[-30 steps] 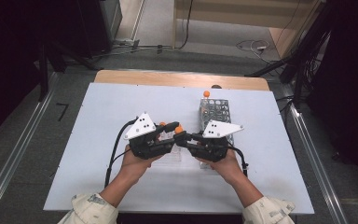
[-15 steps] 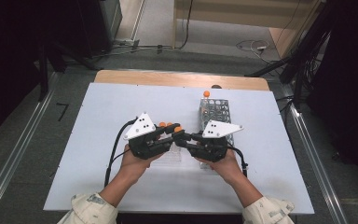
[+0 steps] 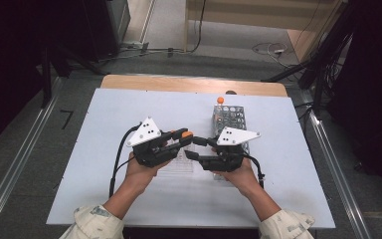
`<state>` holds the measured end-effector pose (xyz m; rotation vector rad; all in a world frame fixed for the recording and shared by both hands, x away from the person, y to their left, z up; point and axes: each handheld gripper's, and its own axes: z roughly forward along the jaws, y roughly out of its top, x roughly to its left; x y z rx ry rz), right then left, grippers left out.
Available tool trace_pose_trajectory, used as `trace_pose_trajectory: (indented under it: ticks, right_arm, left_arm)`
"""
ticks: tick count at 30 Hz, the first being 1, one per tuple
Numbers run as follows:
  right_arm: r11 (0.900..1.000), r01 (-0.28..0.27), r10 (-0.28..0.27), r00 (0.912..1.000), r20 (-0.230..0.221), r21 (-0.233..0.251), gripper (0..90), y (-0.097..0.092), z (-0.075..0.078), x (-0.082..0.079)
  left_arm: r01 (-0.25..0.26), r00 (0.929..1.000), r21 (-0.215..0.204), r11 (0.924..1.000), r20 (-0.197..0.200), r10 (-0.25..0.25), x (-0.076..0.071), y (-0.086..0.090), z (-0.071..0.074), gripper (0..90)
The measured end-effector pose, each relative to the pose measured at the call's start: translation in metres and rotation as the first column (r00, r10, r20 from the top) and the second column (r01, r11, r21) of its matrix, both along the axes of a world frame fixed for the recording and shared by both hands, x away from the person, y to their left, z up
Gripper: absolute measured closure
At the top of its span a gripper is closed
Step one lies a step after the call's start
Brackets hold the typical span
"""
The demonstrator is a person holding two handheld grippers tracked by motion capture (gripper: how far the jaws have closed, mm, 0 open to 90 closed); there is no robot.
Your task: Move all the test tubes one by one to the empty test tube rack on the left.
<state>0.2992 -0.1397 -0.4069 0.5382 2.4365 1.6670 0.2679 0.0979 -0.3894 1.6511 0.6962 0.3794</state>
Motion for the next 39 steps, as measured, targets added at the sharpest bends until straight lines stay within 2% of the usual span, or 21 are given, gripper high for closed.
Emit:
trace_pose_trajectory:
  ticks: [15, 25, 27, 30, 36, 39]
  right_arm:
    - [0.9998, 0.019, -0.019, 0.9998, -0.001, 0.006, 44.9, -0.005, 0.001, 0.001]
    - [0.9995, 0.031, -0.030, 0.9995, -0.005, 0.004, 41.3, -0.006, 0.001, 0.002]
    - [0.9995, 0.033, -0.033, 0.9994, -0.012, 0.002, 39.4, -0.006, 0.001, 0.003]
    - [0.9993, 0.038, -0.038, 0.9992, -0.016, 0.000, 37.0, -0.006, 0.000, 0.003]
    - [0.9969, 0.077, -0.078, 0.9966, -0.028, -0.013, 25.6, -0.006, 0.000, 0.005]
    - [0.9951, 0.097, -0.098, 0.9948, -0.030, -0.016, 22.9, -0.007, 0.000, 0.007]
  left_arm:
    - [-0.070, 0.9975, -0.012, 0.9974, 0.004, 0.070, 0.009, 0.019, -0.001, 69.8]
    - [-0.131, 0.9911, 0.030, 0.9910, 0.031, 0.130, 0.015, 0.027, -0.006, 69.8]
    - [-0.149, 0.9883, 0.044, 0.9879, 0.038, 0.147, 0.016, 0.029, -0.007, 69.8]
    - [-0.163, 0.9862, 0.039, 0.9859, 0.037, 0.161, 0.018, 0.031, -0.008, 69.8]
    - [-0.186, 0.9818, 0.043, 0.9816, 0.047, 0.184, 0.020, 0.033, -0.010, 69.7]
    - [-0.197, 0.9798, 0.043, 0.9796, 0.047, 0.195, 0.021, 0.034, -0.012, 69.8]
